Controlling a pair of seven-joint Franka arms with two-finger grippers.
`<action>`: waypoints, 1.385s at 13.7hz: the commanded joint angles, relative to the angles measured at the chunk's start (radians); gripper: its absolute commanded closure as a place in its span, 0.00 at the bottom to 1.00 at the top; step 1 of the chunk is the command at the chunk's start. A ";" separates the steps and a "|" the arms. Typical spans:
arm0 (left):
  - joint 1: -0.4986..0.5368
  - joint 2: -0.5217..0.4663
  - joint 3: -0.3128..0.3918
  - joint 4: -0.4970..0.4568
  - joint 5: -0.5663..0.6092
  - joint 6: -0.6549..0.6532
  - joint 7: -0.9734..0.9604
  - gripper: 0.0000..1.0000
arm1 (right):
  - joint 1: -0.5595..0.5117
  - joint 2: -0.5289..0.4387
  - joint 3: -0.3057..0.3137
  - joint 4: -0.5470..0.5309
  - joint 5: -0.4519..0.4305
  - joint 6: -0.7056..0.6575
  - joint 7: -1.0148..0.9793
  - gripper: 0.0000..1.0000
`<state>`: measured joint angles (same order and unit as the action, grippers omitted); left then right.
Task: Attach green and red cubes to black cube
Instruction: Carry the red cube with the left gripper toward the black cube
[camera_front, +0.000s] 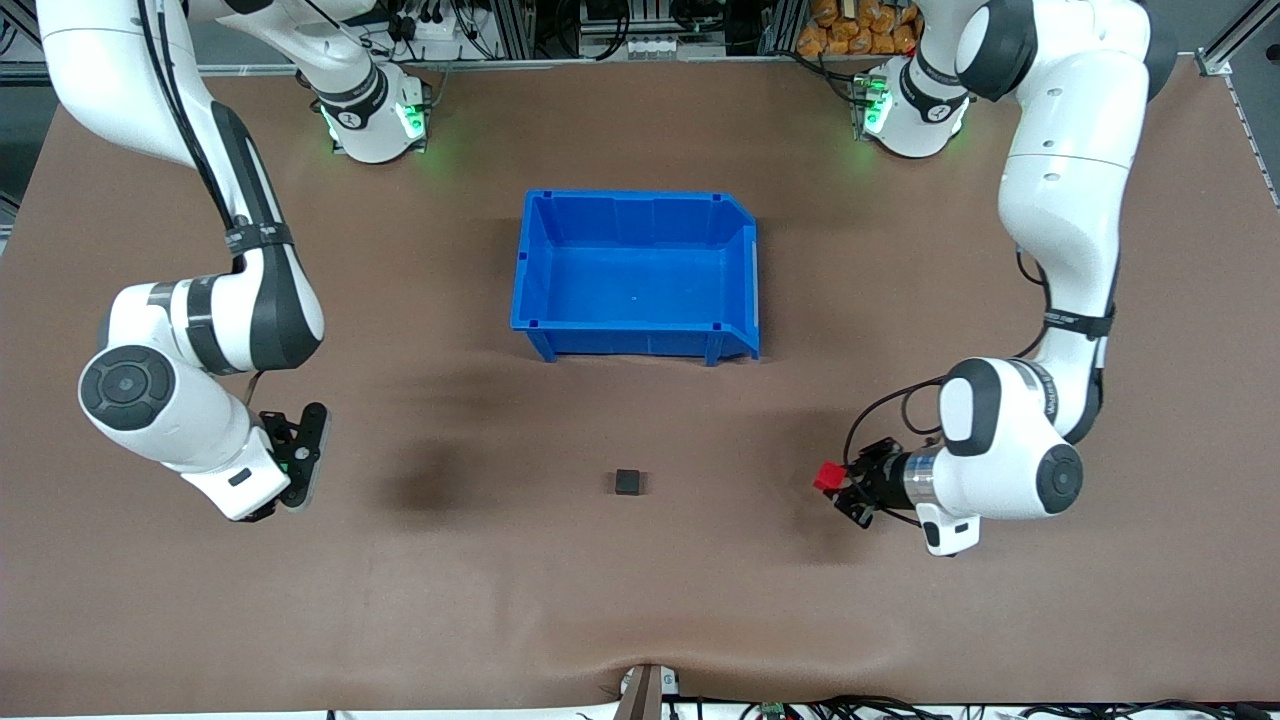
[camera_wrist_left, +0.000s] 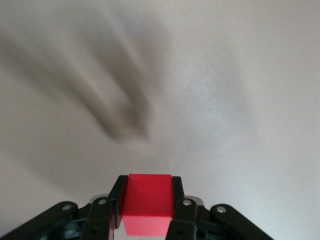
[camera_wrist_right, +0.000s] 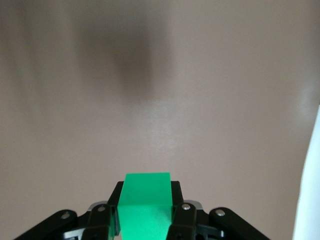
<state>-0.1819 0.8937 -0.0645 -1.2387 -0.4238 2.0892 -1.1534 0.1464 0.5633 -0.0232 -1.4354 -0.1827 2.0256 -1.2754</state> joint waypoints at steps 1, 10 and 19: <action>-0.088 0.056 0.012 0.038 -0.046 0.125 -0.241 1.00 | 0.019 -0.013 -0.006 0.006 -0.029 -0.038 0.073 0.95; -0.217 0.179 -0.037 0.143 -0.118 0.313 -0.437 1.00 | 0.113 -0.003 -0.001 0.009 -0.020 -0.033 0.204 0.94; -0.249 0.225 -0.054 0.176 -0.119 0.353 -0.453 1.00 | 0.217 0.093 -0.003 0.110 -0.017 -0.031 0.307 0.94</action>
<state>-0.4252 1.0860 -0.1124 -1.1061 -0.5286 2.4125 -1.5779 0.3630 0.6334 -0.0267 -1.3606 -0.1869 2.0061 -0.9914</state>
